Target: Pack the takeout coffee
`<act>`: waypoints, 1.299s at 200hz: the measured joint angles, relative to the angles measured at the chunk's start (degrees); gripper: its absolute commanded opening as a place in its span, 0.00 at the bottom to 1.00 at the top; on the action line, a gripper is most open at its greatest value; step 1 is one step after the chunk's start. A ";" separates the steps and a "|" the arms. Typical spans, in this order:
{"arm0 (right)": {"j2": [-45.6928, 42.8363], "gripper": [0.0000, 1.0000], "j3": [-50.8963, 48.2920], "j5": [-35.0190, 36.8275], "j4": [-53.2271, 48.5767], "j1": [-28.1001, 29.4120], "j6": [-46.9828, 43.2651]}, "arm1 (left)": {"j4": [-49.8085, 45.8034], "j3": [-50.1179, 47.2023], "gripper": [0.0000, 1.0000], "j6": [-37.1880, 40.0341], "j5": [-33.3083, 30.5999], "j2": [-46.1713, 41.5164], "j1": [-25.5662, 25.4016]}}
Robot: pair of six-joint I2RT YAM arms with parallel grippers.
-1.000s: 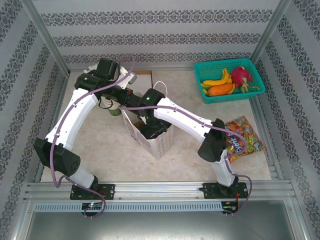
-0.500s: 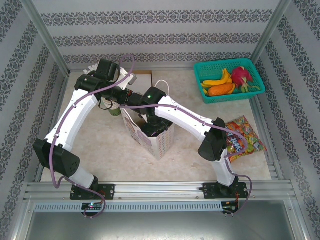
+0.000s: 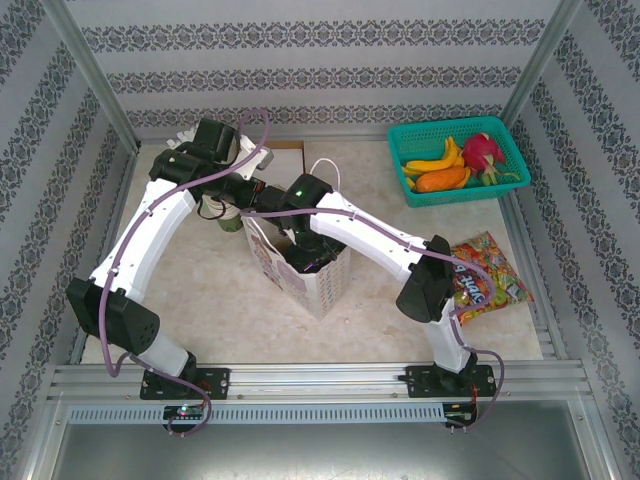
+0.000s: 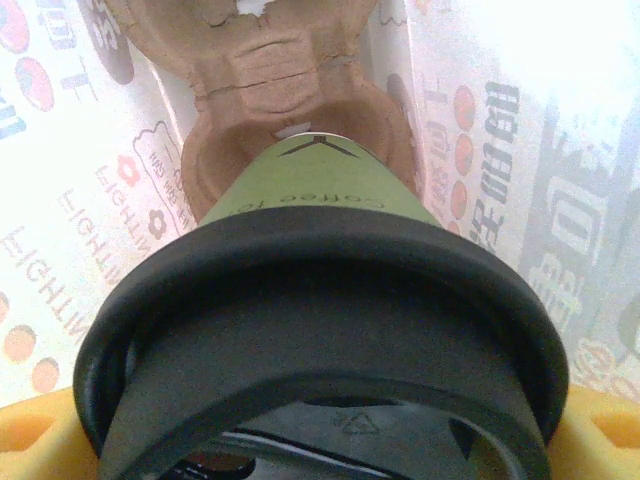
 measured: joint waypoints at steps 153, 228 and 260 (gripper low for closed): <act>-0.63 0.59 -3.39 0.66 -0.04 -0.50 0.04 | 1.31 -2.45 0.00 0.00 0.02 -2.10 0.00; -0.63 0.60 -3.87 0.68 0.22 -0.83 0.02 | 1.68 -2.84 0.00 0.00 0.04 -2.14 0.00; -0.63 0.60 -4.13 0.68 0.28 -0.83 0.02 | 1.70 -2.86 0.00 0.00 0.04 -2.14 0.00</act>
